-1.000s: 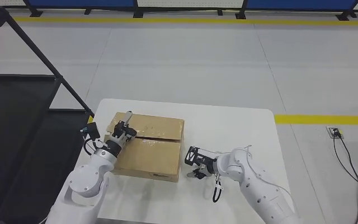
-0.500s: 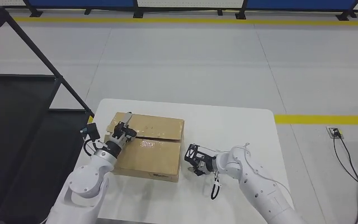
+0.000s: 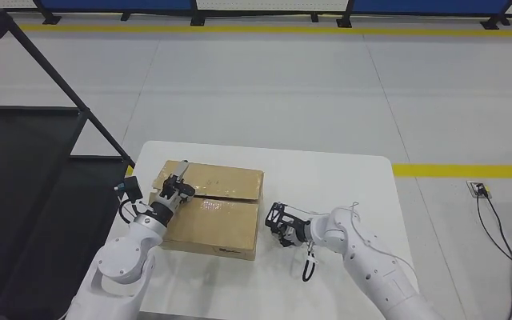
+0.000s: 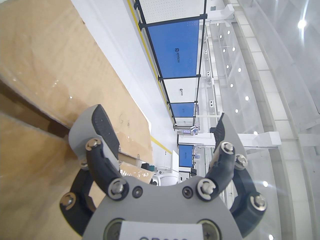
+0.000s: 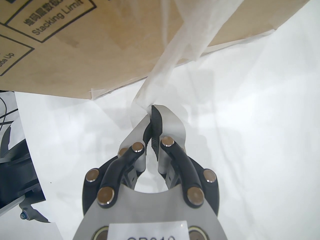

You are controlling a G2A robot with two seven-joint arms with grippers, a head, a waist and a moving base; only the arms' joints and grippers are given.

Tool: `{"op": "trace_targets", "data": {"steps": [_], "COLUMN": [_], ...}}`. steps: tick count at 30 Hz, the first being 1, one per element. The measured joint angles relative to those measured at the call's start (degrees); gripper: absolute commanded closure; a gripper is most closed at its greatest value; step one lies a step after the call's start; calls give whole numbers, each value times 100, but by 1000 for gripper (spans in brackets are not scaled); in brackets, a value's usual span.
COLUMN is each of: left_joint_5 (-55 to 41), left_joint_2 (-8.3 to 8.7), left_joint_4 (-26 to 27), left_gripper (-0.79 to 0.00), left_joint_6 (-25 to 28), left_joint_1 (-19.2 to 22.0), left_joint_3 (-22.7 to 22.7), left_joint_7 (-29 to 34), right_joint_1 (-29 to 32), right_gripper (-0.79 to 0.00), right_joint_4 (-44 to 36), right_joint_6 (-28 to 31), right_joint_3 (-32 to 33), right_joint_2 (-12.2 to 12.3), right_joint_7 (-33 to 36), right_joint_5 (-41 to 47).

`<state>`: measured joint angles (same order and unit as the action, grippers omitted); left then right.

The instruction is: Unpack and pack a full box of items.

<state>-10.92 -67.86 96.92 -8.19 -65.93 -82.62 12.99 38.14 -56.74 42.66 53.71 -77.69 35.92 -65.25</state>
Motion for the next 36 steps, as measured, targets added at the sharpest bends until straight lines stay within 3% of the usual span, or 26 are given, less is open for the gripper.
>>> {"op": "trace_targets", "data": {"steps": [16,27,34,36], "left_joint_5": [-4,38,59,58], "left_joint_2": [-15,-31,-38,-41], "left_joint_4": [55,56,68,73], "left_gripper": [-785,-785,-785,-785], "left_joint_6": [31,0,-5,-1], "left_joint_1": [-105,-99,-96,-100], "left_joint_3": [-61,-33,-29,-30], "left_joint_7": [59,100,127,139], "right_joint_1": [1032,1397,1574,1574], "right_gripper": [0,0,0,-329], "right_joint_4": [-1929,-2721,-3075,-3104], "right_joint_6": [-946,-2554,-3194,-3296], "right_joint_3": [969,959,965,946], "right_joint_2": [408,407,403,397], "right_joint_7": [980,1338,1439,1586], "right_joint_5": [-245,-766,-1075,-1136]}}
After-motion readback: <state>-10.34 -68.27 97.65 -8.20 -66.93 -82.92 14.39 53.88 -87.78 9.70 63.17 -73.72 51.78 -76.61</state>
